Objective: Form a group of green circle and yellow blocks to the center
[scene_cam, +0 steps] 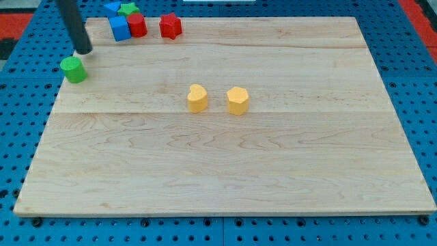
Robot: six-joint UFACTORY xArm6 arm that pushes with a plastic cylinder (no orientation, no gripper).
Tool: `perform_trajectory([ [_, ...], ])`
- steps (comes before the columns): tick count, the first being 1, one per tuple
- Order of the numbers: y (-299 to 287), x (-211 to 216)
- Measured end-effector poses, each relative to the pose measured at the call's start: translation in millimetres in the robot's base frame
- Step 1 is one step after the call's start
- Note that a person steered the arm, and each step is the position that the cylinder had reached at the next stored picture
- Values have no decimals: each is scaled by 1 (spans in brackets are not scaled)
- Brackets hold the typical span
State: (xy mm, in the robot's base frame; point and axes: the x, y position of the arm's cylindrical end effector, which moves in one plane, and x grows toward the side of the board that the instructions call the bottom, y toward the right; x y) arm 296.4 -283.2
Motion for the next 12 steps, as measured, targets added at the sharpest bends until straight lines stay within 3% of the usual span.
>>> perform_trajectory([
  [1,-21,4],
  [2,25,58],
  [3,74,70],
  [4,22,43],
  [6,10,104],
  [8,210,93],
  [9,198,91],
  [10,148,53],
  [11,157,25],
  [12,225,17],
])
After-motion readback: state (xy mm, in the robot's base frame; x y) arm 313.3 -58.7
